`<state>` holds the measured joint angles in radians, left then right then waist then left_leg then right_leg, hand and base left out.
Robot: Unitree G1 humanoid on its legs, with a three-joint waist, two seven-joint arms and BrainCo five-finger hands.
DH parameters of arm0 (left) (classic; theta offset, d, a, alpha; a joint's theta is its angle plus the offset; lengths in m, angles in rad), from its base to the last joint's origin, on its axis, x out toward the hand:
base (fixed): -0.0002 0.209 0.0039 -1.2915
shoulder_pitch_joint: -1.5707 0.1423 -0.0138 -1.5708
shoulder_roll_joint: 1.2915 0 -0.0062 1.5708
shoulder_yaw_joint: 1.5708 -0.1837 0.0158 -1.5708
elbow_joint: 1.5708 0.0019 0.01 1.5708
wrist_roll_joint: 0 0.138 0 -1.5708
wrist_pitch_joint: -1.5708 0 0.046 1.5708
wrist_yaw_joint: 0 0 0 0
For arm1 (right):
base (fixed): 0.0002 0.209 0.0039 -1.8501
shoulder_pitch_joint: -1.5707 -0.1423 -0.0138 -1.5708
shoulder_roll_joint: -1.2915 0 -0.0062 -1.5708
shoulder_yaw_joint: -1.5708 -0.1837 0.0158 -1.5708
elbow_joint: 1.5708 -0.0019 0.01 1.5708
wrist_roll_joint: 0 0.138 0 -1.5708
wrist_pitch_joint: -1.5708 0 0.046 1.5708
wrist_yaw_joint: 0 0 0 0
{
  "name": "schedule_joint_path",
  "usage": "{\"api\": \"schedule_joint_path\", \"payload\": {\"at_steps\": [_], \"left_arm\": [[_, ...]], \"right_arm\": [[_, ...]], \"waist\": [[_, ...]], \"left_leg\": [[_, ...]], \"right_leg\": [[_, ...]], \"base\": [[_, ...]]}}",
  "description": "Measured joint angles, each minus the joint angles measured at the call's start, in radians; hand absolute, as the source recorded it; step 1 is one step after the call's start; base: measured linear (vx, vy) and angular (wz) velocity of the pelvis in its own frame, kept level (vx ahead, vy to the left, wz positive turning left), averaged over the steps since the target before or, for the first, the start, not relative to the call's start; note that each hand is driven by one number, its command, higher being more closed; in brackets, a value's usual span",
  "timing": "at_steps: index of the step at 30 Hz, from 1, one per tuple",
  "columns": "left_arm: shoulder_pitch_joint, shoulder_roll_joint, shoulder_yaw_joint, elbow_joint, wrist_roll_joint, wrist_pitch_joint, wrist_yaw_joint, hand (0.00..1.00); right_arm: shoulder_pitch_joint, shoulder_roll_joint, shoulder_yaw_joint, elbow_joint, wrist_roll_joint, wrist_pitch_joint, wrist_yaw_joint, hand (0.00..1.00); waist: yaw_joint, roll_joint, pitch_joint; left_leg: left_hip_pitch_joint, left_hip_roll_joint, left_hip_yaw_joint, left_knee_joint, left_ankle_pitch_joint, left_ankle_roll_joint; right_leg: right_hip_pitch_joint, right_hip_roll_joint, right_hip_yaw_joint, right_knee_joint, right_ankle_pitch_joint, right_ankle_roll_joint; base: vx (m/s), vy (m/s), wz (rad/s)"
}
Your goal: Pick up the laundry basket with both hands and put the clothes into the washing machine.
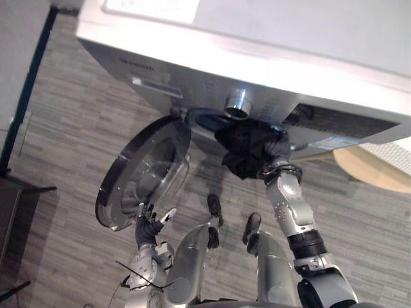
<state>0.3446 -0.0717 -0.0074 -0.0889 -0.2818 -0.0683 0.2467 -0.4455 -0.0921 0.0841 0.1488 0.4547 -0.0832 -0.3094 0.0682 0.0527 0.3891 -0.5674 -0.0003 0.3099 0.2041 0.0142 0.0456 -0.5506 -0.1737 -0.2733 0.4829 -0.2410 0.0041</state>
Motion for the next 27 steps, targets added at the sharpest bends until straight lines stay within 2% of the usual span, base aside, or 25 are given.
{"api": "schedule_joint_path", "payload": {"at_steps": [4, 5, 6, 7, 8, 9, 10, 12, 13, 14, 15, 16, 17, 18, 19, 21, 23, 25, 27], "left_arm": [[-0.021, 0.001, -0.006, 0.0, -0.031, -0.023, 0.003, 0.0], [-0.024, 0.002, -0.022, -0.001, -0.034, -0.029, 0.012, 0.0], [-0.036, 0.009, -0.041, 0.002, -0.04, -0.029, 0.021, 0.0], [-0.058, 0.013, -0.065, 0.004, -0.043, -0.029, 0.024, 0.0], [-0.066, 0.011, -0.076, 0.003, -0.046, -0.029, 0.026, 0.0], [-0.072, 0.006, -0.091, 0.003, -0.053, -0.029, 0.026, 0.0], [-0.107, 0.003, -0.095, 0.009, -0.058, -0.031, 0.028, 0.0], [-0.12, 0.004, -0.105, 0.005, -0.061, -0.041, 0.038, 0.0], [-0.124, 0.005, -0.112, 0.005, -0.062, -0.049, 0.042, 0.0], [-0.13, 0.007, -0.114, 0.0, -0.064, -0.05, 0.044, 0.0], [-0.126, 0.004, -0.123, -0.013, -0.073, -0.055, 0.048, 0.0], [-0.131, 0.005, -0.139, -0.016, -0.081, -0.056, 0.053, 0.0], [-0.16, 0.008, -0.144, -0.009, -0.082, -0.055, 0.059, 0.0], [-0.17, 0.01, -0.152, -0.027, -0.082, -0.061, 0.061, 0.0], [-0.166, 0.01, -0.151, -0.031, -0.083, -0.065, 0.064, 0.0], [-0.162, 0.009, -0.149, -0.031, -0.101, -0.062, 0.067, 0.0], [-0.165, 0.009, -0.161, -0.044, -0.103, -0.062, 0.067, 0.0], [-0.168, 0.009, -0.166, -0.059, -0.104, -0.062, 0.067, 0.0], [-0.183, 0.01, -0.148, -0.061, -0.105, -0.061, 0.081, 0.0]], "right_arm": [[-0.108, -0.021, -0.037, 0.033, 0.067, -0.052, 0.011, 1.0], [-0.137, -0.021, -0.06, 0.029, 0.086, -0.058, 0.011, 1.0], [-0.175, -0.029, -0.093, 0.033, 0.097, -0.077, 0.011, 1.0], [-0.219, -0.059, -0.118, 0.033, 0.118, -0.094, 0.013, 1.0], [-0.242, -0.08, -0.121, 0.035, 0.13, -0.098, 0.013, 1.0], [-0.294, -0.115, -0.124, 0.057, 0.15, -0.103, 0.013, 1.0], [-0.35, -0.145, -0.157, 0.08, 0.16, -0.112, 0.013, 1.0], [-0.428, -0.177, -0.216, 0.135, 0.181, -0.131, 0.012, 1.0], [-0.477, -0.216, -0.251, 0.188, 0.206, -0.149, 0.011, 1.0], [-0.496, -0.246, -0.265, 0.213, 0.216, -0.156, 0.007, 1.0], [-0.572, -0.327, -0.269, 0.308, 0.256, -0.133, -0.013, 1.0], [-0.652, -0.41, -0.278, 0.421, 0.316, -0.096, -0.051, 1.0], [-0.672, -0.461, -0.288, 0.459, 0.337, -0.089, -0.07, 1.0], [-0.701, -0.533, -0.304, 0.516, 0.371, -0.078, -0.098, 1.0], [-0.704, -0.567, -0.311, 0.548, 0.402, -0.061, -0.105, 1.0], [-0.705, -0.568, -0.299, 0.565, 0.451, -0.046, -0.107, 1.0], [-0.711, -0.588, -0.284, 0.546, 0.5, -0.046, -0.105, 1.0], [-0.706, -0.602, -0.269, 0.447, 0.518, -0.047, -0.103, 1.0], [-0.613, -0.601, -0.268, 0.191, 0.503, -0.071, -0.098, 1.0]], "waist": [[0.002, 0.02, 0.01], [0.006, 0.03, 0.015], [0.002, 0.035, 0.02], [0.005, 0.033, 0.021], [0.007, 0.036, 0.022], [0.027, 0.059, 0.028], [0.027, 0.072, 0.041], [0.034, 0.088, 0.048], [0.04, 0.096, 0.051], [0.02, 0.085, 0.047], [0.045, 0.092, 0.049], [0.109, 0.113, 0.049], [0.109, 0.114, 0.051], [0.101, 0.131, 0.05], [0.115, 0.136, 0.053], [0.114, 0.137, 0.053], [0.114, 0.137, 0.053], [0.109, 0.134, 0.055], [0.103, 0.124, 0.062]], "left_leg": [[-0.086, -0.001, -0.007, -0.057, 0.022, -0.007], [-0.105, 0.0, -0.001, -0.071, 0.021, -0.008], [-0.14, -0.004, 0.026, -0.066, 0.015, -0.006], [-0.211, 0.008, 0.006, 0.077, 0.016, 0.069], [-0.23, 0.021, -0.006, 0.138, 0.006, 0.078], [-0.205, 0.061, -0.034, 0.136, -0.055, 0.013], [-0.221, 0.037, -0.018, 0.094, -0.03, 0.017], [-0.238, 0.015, -0.01, 0.037, -0.012, 0.011], [-0.248, 0.004, 0.013, 0.002, -0.047, -0.06], [-0.279, -0.012, 0.021, 0.078, -0.053, -0.035], [-0.372, 0.022, -0.076, 0.416, -0.09, 0.083], [-0.318, 0.058, -0.102, 0.338, -0.194, 0.009], [-0.336, 0.04, -0.092, 0.309, -0.207, -0.017], [-0.358, 0.04, -0.059, 0.232, -0.15, -0.02], [-0.37, 0.043, -0.062, 0.18, -0.088, -0.018], [-0.375, 0.052, -0.058, 0.142, -0.023, 0.005], [-0.372, 0.052, -0.057, 0.12, 0.004, 0.003], [-0.372, 0.056, -0.055, 0.104, 0.02, 0.01], [-0.369, 0.072, -0.049, 0.112, 0.022, 0.013]], "right_leg": [[-0.104, -0.005, -0.028, 0.014, 0.014, -0.003], [-0.127, -0.005, -0.034, 0.008, 0.033, -0.006], [-0.16, -0.026, -0.043, -0.016, 0.065, -0.022], [-0.207, -0.064, -0.06, -0.016, 0.083, -0.019], [-0.227, -0.076, -0.066, -0.014, 0.1, -0.013], [-0.258, -0.072, -0.067, -0.003, 0.117, 0.009], [-0.283, -0.092, -0.062, -0.012, 0.147, 0.016], [-0.31, -0.09, -0.054, -0.032, 0.192, 0.032], [-0.318, -0.1, -0.039, -0.023, 0.19, 0.031], [-0.323, -0.129, -0.036, -0.063, 0.198, 0.016], [-0.363, -0.142, -0.055, -0.059, 0.206, 0.028], [-0.399, -0.129, -0.048, -0.007, 0.236, 0.052], [-0.425, -0.147, -0.007, 0.032, 0.239, 0.045], [-0.415, -0.139, 0.009, 0.007, 0.215, 0.024], [-0.41, -0.121, -0.014, -0.069, 0.268, 0.025], [-0.398, -0.106, -0.037, -0.115, 0.293, 0.013], [-0.39, -0.104, -0.052, -0.139, 0.317, 0.008], [-0.384, -0.095, -0.059, -0.165, 0.333, 0.004], [-0.371, -0.077, -0.061, -0.189, 0.344, 0.0]], "base": [[-0.18, 0.007, 0.11], [-0.2, 0.041, 0.25], [-0.2, 0.05, 0.36], [-0.12, 0.039, 0.35], [-0.04, 0.017, -0.04], [-0.04, 0.039, -0.05], [-0.06, 0.068, -0.01], [-0.14, 0.121, 0.45], [-0.16, 0.162, 0.81], [-0.11, 0.121, 0.62], [-0.05, 0.124, -0.19], [-0.01, 0.057, -0.22], [-0.04, 0.076, 0.23], [-0.05, 0.061, 0.78], [-0.07, 0.072, 0.43], [-0.05, 0.042, 0.01], [-0.03, 0.028, 0.06], [0.01, 0.009, -0.06], [0.03, 0.005, -0.18]]}}
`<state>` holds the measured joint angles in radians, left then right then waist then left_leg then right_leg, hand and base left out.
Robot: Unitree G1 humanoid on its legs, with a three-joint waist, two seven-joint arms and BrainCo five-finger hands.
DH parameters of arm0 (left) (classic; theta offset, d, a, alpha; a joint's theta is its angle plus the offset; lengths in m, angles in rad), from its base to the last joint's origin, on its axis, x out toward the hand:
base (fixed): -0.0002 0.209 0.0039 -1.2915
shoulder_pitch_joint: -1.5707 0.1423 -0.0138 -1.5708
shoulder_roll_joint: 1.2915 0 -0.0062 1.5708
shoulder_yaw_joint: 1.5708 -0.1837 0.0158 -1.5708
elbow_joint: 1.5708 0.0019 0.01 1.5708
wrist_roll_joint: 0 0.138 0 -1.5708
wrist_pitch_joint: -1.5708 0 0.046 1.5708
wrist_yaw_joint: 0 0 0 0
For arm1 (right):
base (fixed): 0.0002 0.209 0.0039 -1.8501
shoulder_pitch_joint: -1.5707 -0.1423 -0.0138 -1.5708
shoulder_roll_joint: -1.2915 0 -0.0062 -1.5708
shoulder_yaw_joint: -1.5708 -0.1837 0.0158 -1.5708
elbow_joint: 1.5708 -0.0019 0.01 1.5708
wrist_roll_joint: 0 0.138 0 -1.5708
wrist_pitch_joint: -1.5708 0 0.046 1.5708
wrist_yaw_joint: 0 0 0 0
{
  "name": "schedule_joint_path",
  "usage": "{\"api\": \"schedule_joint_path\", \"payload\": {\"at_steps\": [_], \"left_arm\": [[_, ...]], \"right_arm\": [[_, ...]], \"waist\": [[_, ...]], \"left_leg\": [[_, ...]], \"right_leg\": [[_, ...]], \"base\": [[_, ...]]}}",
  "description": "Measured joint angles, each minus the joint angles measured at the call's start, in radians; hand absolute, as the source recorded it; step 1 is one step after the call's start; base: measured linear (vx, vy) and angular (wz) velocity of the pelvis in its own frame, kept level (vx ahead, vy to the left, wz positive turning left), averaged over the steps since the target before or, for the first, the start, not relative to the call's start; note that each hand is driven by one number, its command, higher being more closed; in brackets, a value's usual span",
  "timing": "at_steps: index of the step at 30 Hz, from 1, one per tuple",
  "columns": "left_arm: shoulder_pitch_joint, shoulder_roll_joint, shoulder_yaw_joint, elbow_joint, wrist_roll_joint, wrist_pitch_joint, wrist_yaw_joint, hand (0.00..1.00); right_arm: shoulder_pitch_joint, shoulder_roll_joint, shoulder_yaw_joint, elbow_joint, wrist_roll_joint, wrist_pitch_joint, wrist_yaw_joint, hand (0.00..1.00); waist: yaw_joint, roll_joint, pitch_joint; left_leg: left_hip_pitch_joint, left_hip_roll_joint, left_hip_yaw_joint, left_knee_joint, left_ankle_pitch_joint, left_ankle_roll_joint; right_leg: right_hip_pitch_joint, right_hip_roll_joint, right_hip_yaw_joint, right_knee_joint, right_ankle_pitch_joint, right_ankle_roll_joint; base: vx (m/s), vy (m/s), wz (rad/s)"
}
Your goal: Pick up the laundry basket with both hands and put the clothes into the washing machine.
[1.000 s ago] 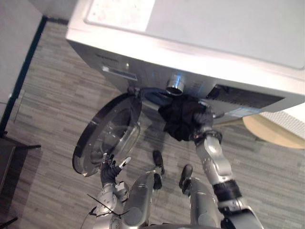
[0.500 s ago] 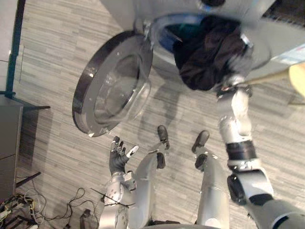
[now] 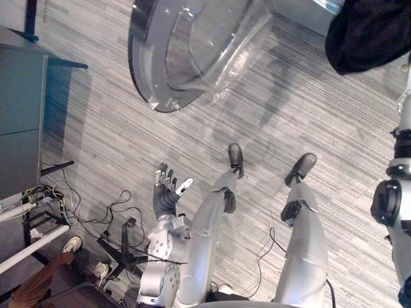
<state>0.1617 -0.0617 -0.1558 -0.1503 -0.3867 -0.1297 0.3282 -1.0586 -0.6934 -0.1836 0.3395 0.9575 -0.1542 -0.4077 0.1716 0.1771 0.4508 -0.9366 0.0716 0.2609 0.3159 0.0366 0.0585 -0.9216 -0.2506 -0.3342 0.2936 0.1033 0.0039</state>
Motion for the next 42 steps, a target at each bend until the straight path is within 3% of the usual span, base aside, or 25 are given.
{"api": "schedule_joint_path", "payload": {"at_steps": [2, 4, 7, 10, 14, 16, 22, 28, 36, 42], "left_arm": [[-0.024, -0.001, 0.038, 0.001, 0.0, 0.001, 0.012, 0.0], [-0.06, -0.004, 0.077, 0.005, 0.001, 0.004, 0.025, 0.0], [-0.071, -0.005, 0.092, 0.008, 0.001, 0.011, 0.027, 0.0], [-0.071, -0.007, 0.125, 0.026, 0.001, 0.015, 0.031, 0.0], [-0.069, -0.008, 0.14, 0.028, 0.002, 0.017, 0.045, 0.0], [-0.065, -0.008, 0.148, 0.029, 0.002, 0.018, 0.045, 0.0], [-0.063, -0.008, 0.149, 0.035, 0.006, 0.037, 0.042, 0.0], [-0.05, -0.008, 0.164, 0.038, 0.014, 0.039, 0.04, 0.0], [0.001, -0.008, 0.169, 0.039, 0.045, 0.056, -0.003, 0.0], [0.049, -0.01, 0.169, 0.039, 0.063, 0.064, -0.045, 0.0]], "right_arm": [[0.129, 0.053, -0.016, -0.182, -0.049, -0.038, -0.001, 1.0], [0.294, 0.191, -0.057, -0.323, -0.087, -0.069, 0.006, 1.0], [0.503, 0.378, -0.1, -0.367, -0.115, -0.084, 0.018, 1.0], [0.637, 0.486, -0.1, -0.367, -0.114, -0.085, 0.018, 1.0], [0.685, 0.503, -0.117, -0.368, -0.112, -0.086, 0.018, 1.0], [0.708, 0.508, -0.139, -0.379, -0.112, -0.104, 0.018, 1.0], [0.765, 0.53, -0.161, -0.445, -0.104, -0.123, 0.023, 1.0], [0.862, 0.61, -0.152, -0.445, -0.105, -0.12, 0.06, 1.0], [1.041, 0.689, -0.113, -0.484, -0.126, -0.068, 0.137, 1.0], [1.098, 0.714, -0.113, -0.484, -0.154, -0.035, 0.172, 1.0]], "waist": [[-0.025, -0.018, 0.011], [-0.053, -0.048, 0.023], [-0.073, -0.079, 0.025], [-0.089, -0.091, 0.025], [-0.103, -0.113, 0.024], [-0.103, -0.14, 0.017], [-0.107, -0.166, 0.006], [-0.105, -0.19, -0.008], [-0.106, -0.248, -0.073], [-0.104, -0.252, -0.137]], "left_leg": [[0.015, 0.009, -0.002, -0.001, 0.0, 0.0], [0.042, 0.018, -0.01, -0.005, -0.003, -0.004], [0.083, 0.025, -0.011, -0.006, -0.017, -0.018], [0.122, 0.034, -0.01, 0.005, -0.036, -0.023], [0.185, 0.042, -0.008, 0.007, -0.05, -0.032], [0.222, 0.055, -0.01, 0.008, -0.058, -0.041], [0.314, 0.063, -0.022, -0.006, -0.063, -0.049], [0.421, 0.056, -0.025, -0.042, -0.068, -0.056], [0.55, 0.041, -0.04, -0.096, -0.074, -0.064], [0.625, 0.023, -0.044, -0.143, -0.074, -0.064]], "right_leg": [[0.023, 0.01, -0.009, -0.012, 0.002, -0.001], [0.059, 0.022, -0.02, -0.025, -0.002, 0.003], [0.1, 0.03, -0.022, -0.033, -0.012, 0.007], [0.145, 0.038, -0.025, -0.036, -0.03, 0.014], [0.208, 0.048, -0.026, -0.046, -0.039, 0.009], [0.253, 0.064, -0.029, -0.062, -0.037, 0.003], [0.352, 0.076, -0.049, -0.074, -0.055, 0.001], [0.446, 0.078, -0.052, -0.08, -0.076, 0.001], [0.58, 0.09, -0.071, -0.131, -0.088, 0.009], [0.66, 0.092, -0.079, -0.18, -0.086, 0.013]], "base": [[0.05, -0.014, -0.08], [0.08, -0.027, -0.01], [0.08, -0.034, -0.02], [0.06, -0.036, -0.05], [0.06, -0.037, -0.05], [0.06, -0.063, -0.06], [0.08, -0.061, 0.05], [0.05, -0.027, 0.04], [0.08, -0.002, 0.07], [0.05, 0.025, 0.05]]}}
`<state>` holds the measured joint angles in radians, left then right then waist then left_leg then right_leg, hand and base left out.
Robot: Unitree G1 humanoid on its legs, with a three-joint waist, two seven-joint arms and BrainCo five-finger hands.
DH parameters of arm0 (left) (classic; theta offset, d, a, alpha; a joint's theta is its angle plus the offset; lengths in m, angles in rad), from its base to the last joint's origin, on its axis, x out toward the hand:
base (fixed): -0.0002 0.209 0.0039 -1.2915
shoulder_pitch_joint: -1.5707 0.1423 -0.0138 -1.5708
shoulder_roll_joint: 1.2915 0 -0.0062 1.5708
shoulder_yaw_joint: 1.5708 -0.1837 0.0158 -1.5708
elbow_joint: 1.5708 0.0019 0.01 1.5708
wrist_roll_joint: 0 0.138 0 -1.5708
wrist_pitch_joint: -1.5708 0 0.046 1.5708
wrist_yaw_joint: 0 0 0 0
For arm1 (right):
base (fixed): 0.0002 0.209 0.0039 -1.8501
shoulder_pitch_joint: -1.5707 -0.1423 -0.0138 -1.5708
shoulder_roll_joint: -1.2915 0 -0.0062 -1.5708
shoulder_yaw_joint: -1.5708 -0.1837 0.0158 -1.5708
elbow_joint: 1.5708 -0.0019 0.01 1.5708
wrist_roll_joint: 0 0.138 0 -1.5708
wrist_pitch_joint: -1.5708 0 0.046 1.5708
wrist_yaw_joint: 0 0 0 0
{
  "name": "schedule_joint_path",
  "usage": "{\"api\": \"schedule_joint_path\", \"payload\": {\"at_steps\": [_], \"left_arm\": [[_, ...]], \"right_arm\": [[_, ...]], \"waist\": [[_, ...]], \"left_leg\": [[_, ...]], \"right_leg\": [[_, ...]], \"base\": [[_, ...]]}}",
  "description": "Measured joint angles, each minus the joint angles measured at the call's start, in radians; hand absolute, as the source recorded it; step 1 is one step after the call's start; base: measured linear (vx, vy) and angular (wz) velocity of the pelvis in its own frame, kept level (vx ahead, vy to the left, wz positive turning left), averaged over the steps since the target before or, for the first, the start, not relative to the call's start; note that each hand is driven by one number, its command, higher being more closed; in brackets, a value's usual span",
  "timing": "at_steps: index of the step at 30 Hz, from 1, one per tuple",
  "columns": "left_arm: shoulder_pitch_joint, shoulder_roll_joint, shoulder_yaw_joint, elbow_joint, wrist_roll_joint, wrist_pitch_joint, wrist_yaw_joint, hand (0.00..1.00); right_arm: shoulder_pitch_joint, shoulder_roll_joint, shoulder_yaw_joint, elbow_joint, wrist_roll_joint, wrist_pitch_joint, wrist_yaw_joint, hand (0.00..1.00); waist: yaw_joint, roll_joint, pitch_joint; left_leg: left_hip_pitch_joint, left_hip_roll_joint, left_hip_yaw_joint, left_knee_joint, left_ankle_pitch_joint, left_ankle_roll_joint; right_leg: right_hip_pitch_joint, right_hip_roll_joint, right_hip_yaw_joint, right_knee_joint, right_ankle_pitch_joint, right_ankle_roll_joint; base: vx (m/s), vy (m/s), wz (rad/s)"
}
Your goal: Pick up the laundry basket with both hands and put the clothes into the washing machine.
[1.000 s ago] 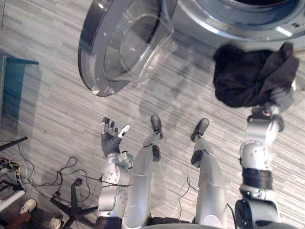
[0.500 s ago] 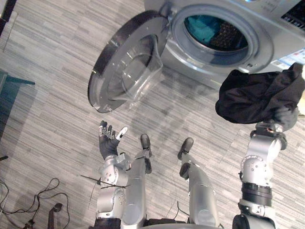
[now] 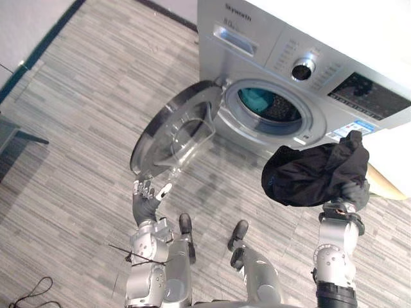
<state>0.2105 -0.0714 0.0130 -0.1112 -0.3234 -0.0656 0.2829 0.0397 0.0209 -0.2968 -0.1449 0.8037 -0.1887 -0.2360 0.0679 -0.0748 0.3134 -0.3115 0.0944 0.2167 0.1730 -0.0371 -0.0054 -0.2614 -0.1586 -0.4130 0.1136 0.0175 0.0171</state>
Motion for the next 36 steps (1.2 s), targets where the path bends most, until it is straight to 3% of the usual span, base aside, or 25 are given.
{"api": "schedule_joint_path", "payload": {"at_steps": [9, 20, 25, 31, 36], "left_arm": [[0.022, 0.025, -0.001, -0.001, 0.104, 0.011, -0.094, 0.0], [0.01, 0.144, -0.045, 0.047, 0.177, 0.01, -0.289, 0.0], [-0.012, 0.216, -0.165, 0.163, 0.205, 0.012, -0.375, 0.0], [-0.197, 0.37, -0.43, 0.32, 0.208, 0.019, -0.549, 0.0], [-0.318, 0.382, -0.543, 0.415, 0.222, 0.019, -0.571, 0.0]], "right_arm": [[0.046, 0.016, 0.037, 0.001, -0.04, 0.045, 0.058, 1.0], [0.066, -0.071, 0.231, 0.002, -0.088, 0.158, 0.262, 1.0], [0.066, -0.095, 0.365, 0.001, -0.088, 0.188, 0.332, 1.0], [0.024, -0.187, 0.618, 0.002, -0.086, 0.252, 0.418, 1.0], [-0.052, -0.215, 0.746, 0.002, -0.076, 0.265, 0.423, 1.0]], "waist": [[-0.001, -0.005, -0.054], [-0.005, -0.022, -0.144], [-0.023, -0.032, -0.189], [-0.036, -0.038, -0.224], [-0.056, -0.038, -0.235]], "left_leg": [[0.095, -0.015, 0.009, -0.037, -0.003, -0.002], [0.157, -0.013, 0.044, -0.034, -0.03, -0.008], [0.173, -0.013, 0.061, -0.025, -0.051, -0.011], [0.183, -0.015, 0.088, -0.016, -0.06, -0.012], [0.183, -0.017, 0.093, -0.014, -0.06, -0.012]], "right_leg": [[0.096, 0.006, 0.017, -0.061, 0.017, 0.013], [0.149, 0.021, 0.068, -0.122, 0.048, 0.016], [0.16, 0.022, 0.091, -0.137, 0.057, 0.021], [0.152, 0.021, 0.14, -0.146, 0.073, 0.025], [0.15, 0.021, 0.165, -0.152, 0.089, 0.023]], "base": [[0.02, 0.024, -0.03], [0.01, 0.017, -0.14], [0.0, 0.022, -0.14], [-0.01, 0.021, -0.2], [-0.03, 0.007, -0.14]]}}
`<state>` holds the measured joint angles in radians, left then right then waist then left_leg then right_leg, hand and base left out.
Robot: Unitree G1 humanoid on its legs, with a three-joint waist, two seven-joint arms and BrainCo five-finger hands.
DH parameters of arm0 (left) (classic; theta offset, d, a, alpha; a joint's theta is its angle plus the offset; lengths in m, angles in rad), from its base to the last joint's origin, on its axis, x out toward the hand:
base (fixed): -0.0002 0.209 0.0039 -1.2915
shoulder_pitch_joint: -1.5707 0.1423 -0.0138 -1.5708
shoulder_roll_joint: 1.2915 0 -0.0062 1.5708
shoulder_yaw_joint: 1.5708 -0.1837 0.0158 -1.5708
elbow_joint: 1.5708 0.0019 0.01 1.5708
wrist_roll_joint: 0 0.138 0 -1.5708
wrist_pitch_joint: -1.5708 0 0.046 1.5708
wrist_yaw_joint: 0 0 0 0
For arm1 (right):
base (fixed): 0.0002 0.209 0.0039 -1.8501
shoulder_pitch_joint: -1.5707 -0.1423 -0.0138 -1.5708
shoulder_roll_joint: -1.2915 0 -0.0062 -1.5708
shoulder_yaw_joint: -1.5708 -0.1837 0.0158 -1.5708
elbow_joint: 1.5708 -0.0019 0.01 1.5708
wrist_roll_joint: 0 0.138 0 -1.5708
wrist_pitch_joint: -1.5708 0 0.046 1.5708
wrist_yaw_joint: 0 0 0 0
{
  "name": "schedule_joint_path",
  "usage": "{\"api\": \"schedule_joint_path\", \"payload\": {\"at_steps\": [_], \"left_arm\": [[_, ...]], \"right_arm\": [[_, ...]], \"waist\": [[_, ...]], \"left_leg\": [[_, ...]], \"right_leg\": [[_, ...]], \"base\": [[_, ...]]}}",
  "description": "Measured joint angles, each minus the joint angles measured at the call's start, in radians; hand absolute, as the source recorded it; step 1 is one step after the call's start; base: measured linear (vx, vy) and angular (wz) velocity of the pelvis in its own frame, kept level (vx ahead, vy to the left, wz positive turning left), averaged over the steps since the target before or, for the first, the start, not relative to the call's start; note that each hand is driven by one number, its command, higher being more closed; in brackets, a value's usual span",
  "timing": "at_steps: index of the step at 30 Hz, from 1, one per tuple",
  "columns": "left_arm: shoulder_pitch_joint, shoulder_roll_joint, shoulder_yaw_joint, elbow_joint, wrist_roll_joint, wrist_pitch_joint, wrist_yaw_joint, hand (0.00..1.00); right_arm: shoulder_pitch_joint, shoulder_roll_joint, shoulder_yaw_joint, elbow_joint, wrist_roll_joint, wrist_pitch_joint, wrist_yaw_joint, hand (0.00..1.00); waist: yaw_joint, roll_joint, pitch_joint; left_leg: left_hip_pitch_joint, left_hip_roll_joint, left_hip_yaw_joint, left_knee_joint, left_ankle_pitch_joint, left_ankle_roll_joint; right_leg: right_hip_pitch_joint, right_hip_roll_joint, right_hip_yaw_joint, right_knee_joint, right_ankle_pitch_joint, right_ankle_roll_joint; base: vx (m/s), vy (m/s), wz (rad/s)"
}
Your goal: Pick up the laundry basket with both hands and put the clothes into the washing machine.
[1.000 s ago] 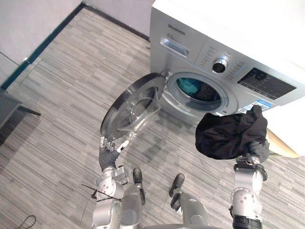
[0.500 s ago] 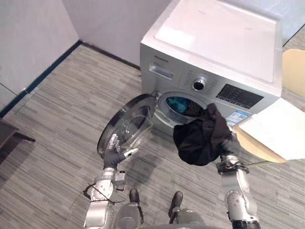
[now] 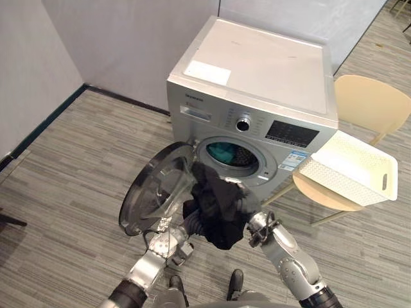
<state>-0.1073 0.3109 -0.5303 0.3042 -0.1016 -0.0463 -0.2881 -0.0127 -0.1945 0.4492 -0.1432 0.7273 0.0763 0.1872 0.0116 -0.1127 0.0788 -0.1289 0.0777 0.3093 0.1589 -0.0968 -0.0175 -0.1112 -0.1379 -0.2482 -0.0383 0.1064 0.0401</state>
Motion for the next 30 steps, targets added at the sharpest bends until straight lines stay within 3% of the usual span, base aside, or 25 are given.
{"api": "schedule_joint_path", "payload": {"at_steps": [6, 10, 13, 14, 18, 22, 30], "left_arm": [[-0.109, -0.035, -0.07, 0.101, 0.062, -0.002, 0.009, 0.0], [-0.158, -0.069, -0.087, 0.239, 0.18, 0.011, 0.076, 0.0], [-0.176, -0.097, -0.067, 0.306, 0.25, 0.03, 0.119, 0.0], [-0.178, -0.113, -0.038, 0.326, 0.298, 0.042, 0.151, 1.0], [-0.187, -0.154, 0.064, 0.336, 0.33, 0.06, 0.26, 1.0], [-0.187, -0.191, 0.149, 0.284, 0.298, 0.061, 0.353, 1.0], [-0.042, -0.233, 0.3, 0.036, 0.216, 0.044, 0.436, 1.0]], "right_arm": [[-0.059, 0.0, 0.086, 0.0, 0.016, 0.01, -0.003, 1.0], [-0.102, 0.004, 0.154, 0.0, 0.049, 0.01, -0.006, 1.0], [-0.102, 0.024, 0.165, 0.0, 0.053, 0.01, -0.007, 1.0], [-0.103, 0.036, 0.167, 0.0, 0.063, 0.01, -0.008, 1.0], [-0.101, 0.05, 0.17, -0.04, 0.087, 0.002, -0.011, 1.0], [-0.075, 0.072, 0.157, -0.081, 0.098, -0.047, -0.014, 1.0], [0.115, 0.077, -0.002, -0.132, 0.108, -0.071, -0.041, 1.0]], "waist": [[-0.005, -0.002, -0.003], [-0.028, -0.007, -0.007], [-0.028, -0.016, -0.013], [-0.028, -0.019, -0.014], [-0.029, -0.021, -0.015], [-0.028, -0.024, -0.014], [-0.023, -0.029, -0.013]], "left_leg": [[0.0, 0.001, 0.005, 0.007, 0.0, 0.0], [-0.002, 0.002, 0.006, 0.013, 0.0, 0.0], [-0.01, 0.004, 0.01, 0.016, 0.0, 0.0], [-0.014, 0.005, 0.013, 0.018, 0.0, 0.0], [-0.014, 0.006, 0.013, 0.023, 0.0, 0.001], [-0.014, 0.008, 0.013, 0.027, 0.0, 0.0], [-0.014, 0.008, 0.017, 0.031, -0.016, 0.0]], "right_leg": [[-0.002, 0.0, 0.01, 0.0, 0.01, -0.003], [-0.003, 0.0, 0.012, 0.0, 0.012, -0.004], [-0.014, 0.002, 0.017, 0.0, 0.015, -0.006], [-0.018, 0.004, 0.021, -0.001, 0.019, -0.007], [-0.018, 0.004, 0.026, -0.001, 0.022, -0.009], [-0.017, 0.004, 0.029, 0.0, 0.023, -0.009], [-0.018, 0.004, 0.032, 0.003, 0.017, 0.0]], "base": [[-0.06, 0.001, -0.04], [-0.02, 0.001, -0.01], [-0.02, -0.003, -0.06], [-0.02, -0.001, -0.08], [-0.01, 0.001, -0.03], [-0.04, 0.005, -0.01], [0.0, 0.0, 0.0]]}}
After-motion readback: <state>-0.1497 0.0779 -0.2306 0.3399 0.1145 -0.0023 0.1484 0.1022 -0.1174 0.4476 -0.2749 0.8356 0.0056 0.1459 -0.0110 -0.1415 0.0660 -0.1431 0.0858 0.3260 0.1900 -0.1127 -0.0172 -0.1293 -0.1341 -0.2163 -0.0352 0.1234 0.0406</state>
